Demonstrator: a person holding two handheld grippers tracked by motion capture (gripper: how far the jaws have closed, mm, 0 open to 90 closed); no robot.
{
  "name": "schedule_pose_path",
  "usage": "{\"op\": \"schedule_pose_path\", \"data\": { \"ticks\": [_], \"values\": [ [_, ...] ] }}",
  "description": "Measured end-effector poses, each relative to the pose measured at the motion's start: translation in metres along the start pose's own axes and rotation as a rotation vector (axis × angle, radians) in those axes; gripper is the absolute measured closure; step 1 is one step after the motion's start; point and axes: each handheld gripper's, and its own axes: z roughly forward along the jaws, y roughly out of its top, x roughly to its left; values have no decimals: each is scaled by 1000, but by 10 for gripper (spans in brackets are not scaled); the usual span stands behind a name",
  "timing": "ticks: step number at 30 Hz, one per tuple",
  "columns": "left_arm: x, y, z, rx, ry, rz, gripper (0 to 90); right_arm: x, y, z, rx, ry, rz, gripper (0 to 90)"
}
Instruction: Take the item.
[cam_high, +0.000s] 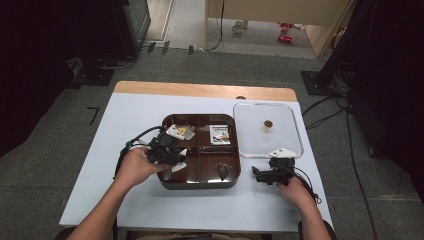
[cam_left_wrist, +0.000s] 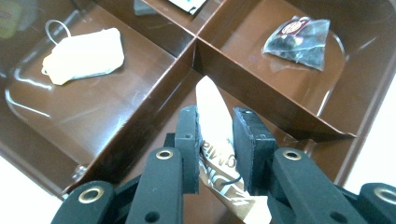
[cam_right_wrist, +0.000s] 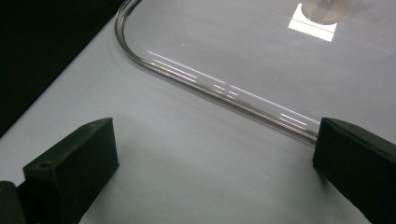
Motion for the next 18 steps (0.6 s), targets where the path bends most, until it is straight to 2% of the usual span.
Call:
{"op": "schedule_pose_path", "data": {
  "ticks": [8, 18],
  "values": [
    [8, -4, -25, -63, 0, -14, 737, 0, 0, 0, -1, 0, 0, 0],
    [29, -26, -53, -107, 32, -72, 739, 0, 0, 0, -1, 0, 0, 0]
  ]
}}
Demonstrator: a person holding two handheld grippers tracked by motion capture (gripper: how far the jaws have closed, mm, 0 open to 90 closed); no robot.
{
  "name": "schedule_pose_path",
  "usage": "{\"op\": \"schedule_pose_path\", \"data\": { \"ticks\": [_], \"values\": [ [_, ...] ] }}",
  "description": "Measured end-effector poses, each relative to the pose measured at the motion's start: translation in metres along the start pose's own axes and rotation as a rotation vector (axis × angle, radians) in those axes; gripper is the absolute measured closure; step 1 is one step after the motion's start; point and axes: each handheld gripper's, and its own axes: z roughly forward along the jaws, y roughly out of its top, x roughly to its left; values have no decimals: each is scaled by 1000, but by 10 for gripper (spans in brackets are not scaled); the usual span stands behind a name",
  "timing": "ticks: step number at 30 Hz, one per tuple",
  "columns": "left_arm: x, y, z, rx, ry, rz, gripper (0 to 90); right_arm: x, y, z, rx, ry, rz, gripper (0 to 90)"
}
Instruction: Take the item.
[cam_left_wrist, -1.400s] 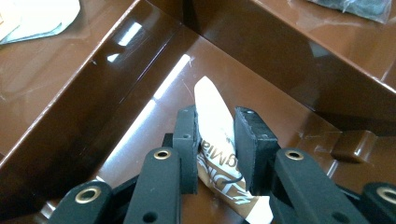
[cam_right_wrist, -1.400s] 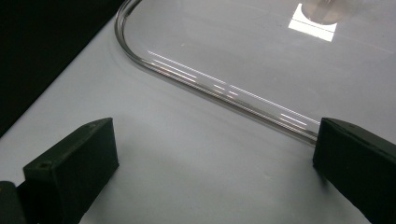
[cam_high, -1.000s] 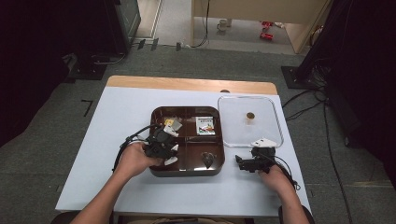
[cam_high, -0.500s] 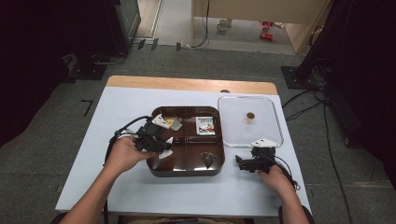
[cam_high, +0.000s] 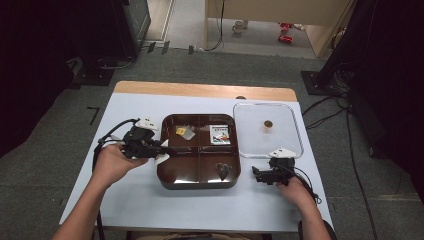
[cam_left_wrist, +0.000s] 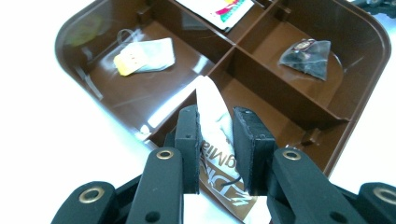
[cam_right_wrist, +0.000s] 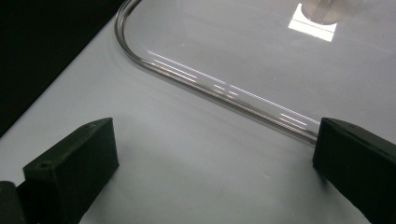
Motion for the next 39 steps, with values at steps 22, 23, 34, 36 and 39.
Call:
{"op": "schedule_pose_path", "data": {
  "ticks": [22, 23, 34, 36, 39],
  "values": [
    [69, -37, -6, -17, 111, -134, 739, 0, 0, 0, 0, 0, 0, 0],
    [73, -39, -3, -13, 114, -144, 739, 0, 0, 0, 0, 0, 0, 0],
    [110, -50, 29, 9, 174, -218, 736, 0, 0, 0, -2, 0, -3, 0],
    [115, -52, 34, 15, 185, -231, 735, 0, 0, 0, -2, 0, -3, 0],
    [119, -56, 39, 29, 198, -244, 734, 0, 0, 0, -2, 0, -3, 0]
  ]
}}
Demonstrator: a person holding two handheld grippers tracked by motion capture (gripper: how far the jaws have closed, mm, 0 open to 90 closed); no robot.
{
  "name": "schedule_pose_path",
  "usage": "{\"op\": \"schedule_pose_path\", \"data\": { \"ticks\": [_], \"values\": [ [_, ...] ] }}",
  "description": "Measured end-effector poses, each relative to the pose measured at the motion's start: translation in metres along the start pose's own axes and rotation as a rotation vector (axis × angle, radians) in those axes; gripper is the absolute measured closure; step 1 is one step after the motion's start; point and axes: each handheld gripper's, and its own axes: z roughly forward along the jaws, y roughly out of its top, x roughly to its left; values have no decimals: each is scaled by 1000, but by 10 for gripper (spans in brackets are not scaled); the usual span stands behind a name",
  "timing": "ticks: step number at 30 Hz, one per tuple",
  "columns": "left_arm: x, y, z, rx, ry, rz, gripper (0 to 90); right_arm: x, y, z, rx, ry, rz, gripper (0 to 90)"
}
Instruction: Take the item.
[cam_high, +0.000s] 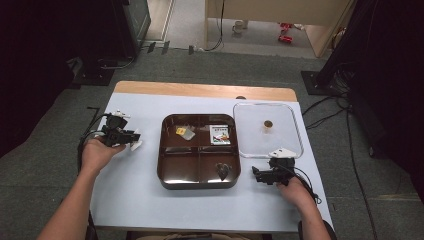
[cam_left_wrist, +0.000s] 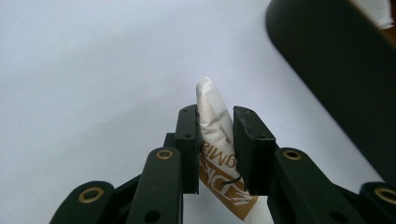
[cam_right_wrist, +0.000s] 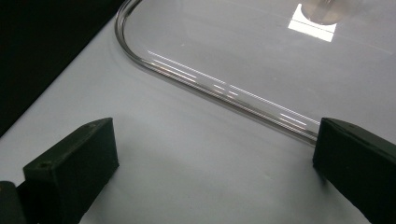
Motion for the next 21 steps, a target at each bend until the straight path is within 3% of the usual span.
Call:
{"op": "schedule_pose_path", "data": {
  "ticks": [14, 21],
  "values": [
    [6, -6, 18, 17, 18, -28, 678, 0, 0, 0, 1, 0, 0, 0],
    [6, -7, 19, 12, 16, -68, 464, 0, 0, 0, 0, -1, -2, 0]
  ]
}}
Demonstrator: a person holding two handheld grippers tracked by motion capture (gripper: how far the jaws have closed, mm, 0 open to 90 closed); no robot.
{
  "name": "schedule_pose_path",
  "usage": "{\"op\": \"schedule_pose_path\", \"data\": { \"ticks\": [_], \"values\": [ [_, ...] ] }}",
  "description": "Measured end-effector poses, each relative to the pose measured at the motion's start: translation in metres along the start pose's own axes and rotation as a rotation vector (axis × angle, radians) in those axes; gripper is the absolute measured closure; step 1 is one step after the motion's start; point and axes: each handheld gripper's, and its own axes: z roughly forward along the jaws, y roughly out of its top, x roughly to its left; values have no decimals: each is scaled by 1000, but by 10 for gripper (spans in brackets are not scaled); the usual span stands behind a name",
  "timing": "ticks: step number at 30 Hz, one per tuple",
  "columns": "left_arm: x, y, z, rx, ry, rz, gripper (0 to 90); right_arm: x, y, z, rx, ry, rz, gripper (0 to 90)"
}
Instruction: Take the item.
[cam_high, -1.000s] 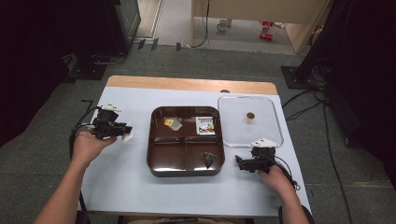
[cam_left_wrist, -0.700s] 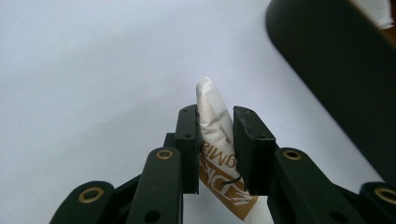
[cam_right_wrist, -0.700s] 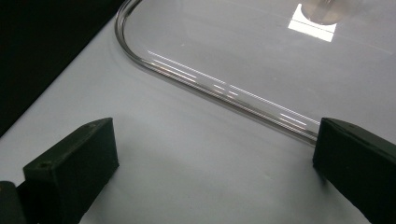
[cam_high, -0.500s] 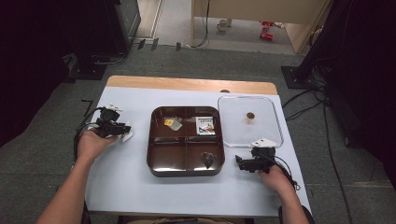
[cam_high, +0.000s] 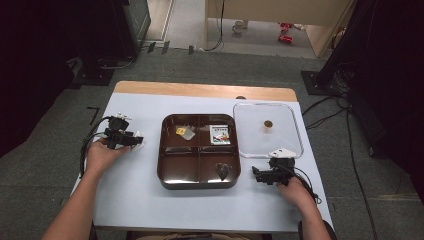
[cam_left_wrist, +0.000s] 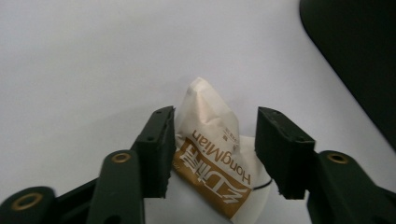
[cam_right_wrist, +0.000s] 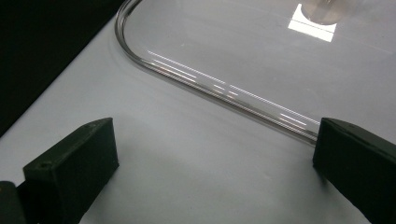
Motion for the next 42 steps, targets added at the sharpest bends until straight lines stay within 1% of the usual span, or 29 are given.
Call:
{"op": "schedule_pose_path", "data": {
  "ticks": [2, 3, 5, 7, 10, 12, 15, 16, 17, 20, 21, 23, 25, 27, 28, 29, 31, 36, 38, 39, 40, 41, 42],
  "values": [
    [0, -1, -3, -5, 6, 2, 427, 0, 0, 0, 0, 1, 2, 0],
    [-1, -2, -5, -14, 1, 2, 412, 0, 0, 0, 0, 0, 0, 0],
    [-3, -3, -10, -32, 7, 12, 388, 0, 0, 0, 1, 0, 0, 0],
    [-3, -6, -15, -58, -7, 9, 376, 0, 0, 0, 1, 1, 2, 0],
    [-4, -8, -20, -73, -23, -5, 364, 0, 0, 0, 0, 0, 1, 0],
    [-5, -11, -24, -83, -35, 0, 357, 0, 0, 0, 0, 0, 0, 0],
    [-11, -15, -31, -94, -64, 5, 323, 0, 0, 0, 1, 0, 1, 0],
    [-14, -18, -33, -111, -70, -1, 330, 0, 0, 0, 1, 0, 1, 0],
    [-18, -21, -35, -124, -73, 3, 334, 0, 0, 0, 1, 1, 3, 0],
    [-28, -29, -37, -142, -82, 31, 334, 0, 0, 0, 1, 0, 1, 0],
    [-31, -31, -38, -143, -80, 44, 332, 0, 0, 0, 0, 0, 0, 0],
    [-37, -34, -39, -147, -58, 61, 308, 0, 0, 0, 1, 0, 1, 0],
    [-42, -36, -40, -150, -56, 71, 289, 0, 0, 0, 1, 0, 1, 0],
    [-47, -39, -41, -148, -62, 83, 284, 0, 0, 0, 0, 0, 1, 0],
    [-48, -40, -40, -151, -67, 81, 284, 0, 0, 0, 1, 0, 1, 0],
    [-49, -42, -40, -152, -81, 82, 284, 0, 0, 0, 1, 0, 1, 0],
    [-52, -45, -40, -158, -91, 96, 284, 0, 0, 0, 0, 0, 1, 0],
    [-58, -57, -40, -151, -105, 141, 281, 0, 0, 0, 0, 0, 0, 0],
    [-58, -61, -39, -151, -113, 136, 275, 0, 0, 0, 0, 0, 0, 0],
    [-58, -63, -37, -148, -124, 121, 260, 0, 0, 0, 0, 0, 1, 0],
    [-57, -65, -36, -135, -138, 108, 215, 0, 0, 0, 0, 0, 1, 0],
    [-57, -67, -34, -126, -146, 101, 199, 0, 0, 0, 0, 0, 0, 0],
    [-58, -68, -34, -125, -149, 99, 203, 0, 0, 0, 1, 0, 3, 0]
  ]
}}
